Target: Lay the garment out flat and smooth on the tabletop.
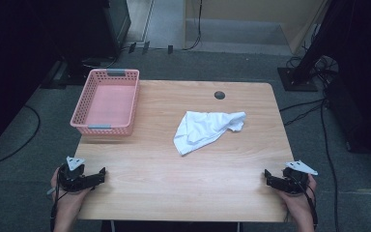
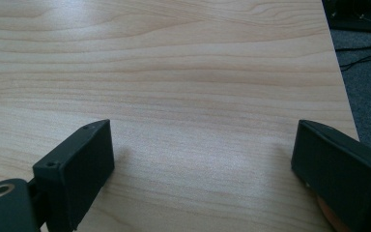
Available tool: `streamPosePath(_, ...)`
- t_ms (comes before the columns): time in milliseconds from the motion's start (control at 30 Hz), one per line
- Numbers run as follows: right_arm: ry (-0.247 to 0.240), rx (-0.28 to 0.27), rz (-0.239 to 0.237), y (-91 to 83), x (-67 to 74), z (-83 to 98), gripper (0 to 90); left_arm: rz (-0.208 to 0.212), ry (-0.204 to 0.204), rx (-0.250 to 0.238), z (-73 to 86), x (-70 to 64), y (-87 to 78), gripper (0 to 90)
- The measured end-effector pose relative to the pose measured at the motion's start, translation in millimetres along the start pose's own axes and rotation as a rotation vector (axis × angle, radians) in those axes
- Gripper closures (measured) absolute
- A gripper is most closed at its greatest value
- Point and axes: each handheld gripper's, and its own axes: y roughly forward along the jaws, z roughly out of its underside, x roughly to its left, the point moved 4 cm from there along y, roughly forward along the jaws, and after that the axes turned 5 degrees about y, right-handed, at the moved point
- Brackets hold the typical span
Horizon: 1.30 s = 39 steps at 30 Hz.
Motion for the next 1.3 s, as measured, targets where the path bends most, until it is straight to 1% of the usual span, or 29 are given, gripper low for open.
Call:
streamPosePath(133,-0.003,0.007,-0.013,0.4,0.8,0.1,4.3,-0.002,-0.001,0.0,0.0,-0.1,0.0,0.0)
streamPosePath(200,0.001,0.005,-0.021,0.1,0.7,0.2,4.2,-0.004,-0.003,0.001,-0.1,-0.4,0.0,0.0)
streamPosePath(400,0.03,0.001,-0.053,-1.7,1.3,-0.1,4.1,-0.008,-0.007,0.0,-0.1,-0.8,0.0,0.0)
streamPosePath(500,0.056,-0.01,-0.056,-1.9,2.0,-2.8,4.1,-0.009,-0.008,0.0,-0.1,-0.9,0.0,0.0)
streamPosePath(600,0.068,-0.027,-0.061,-2.4,5.6,-7.4,4.2,-0.009,-0.009,0.0,-0.1,-1.0,0.0,0.0)
streamPosePath(733,0.063,-0.047,-0.06,-4.5,13.3,-16.3,4.4,-0.009,-0.008,0.0,-0.1,-0.9,0.0,0.0)
streamPosePath(933,0.055,-0.074,-0.075,-7.3,24.4,-32.0,4.9,-0.008,-0.008,0.0,-0.1,-0.9,0.0,0.0)
streamPosePath(1033,0.045,-0.075,-0.076,-6.3,30.3,-38.1,5.2,-0.009,-0.007,0.001,-0.1,-0.9,0.0,0.0)
streamPosePath(1100,0.037,-0.076,-0.081,-5.3,35.5,-42.9,5.5,-0.008,-0.006,0.001,-0.2,-1.1,0.1,0.0)
streamPosePath(1133,0.04,-0.079,-0.086,-4.8,38.9,-45.4,5.6,-0.008,-0.007,0.001,-0.2,-1.2,0.1,0.0)
streamPosePath(1300,0.005,-0.076,-0.104,-0.3,55.8,-57.1,5.6,-0.008,-0.007,0.0,-0.3,-1.2,0.2,0.0)
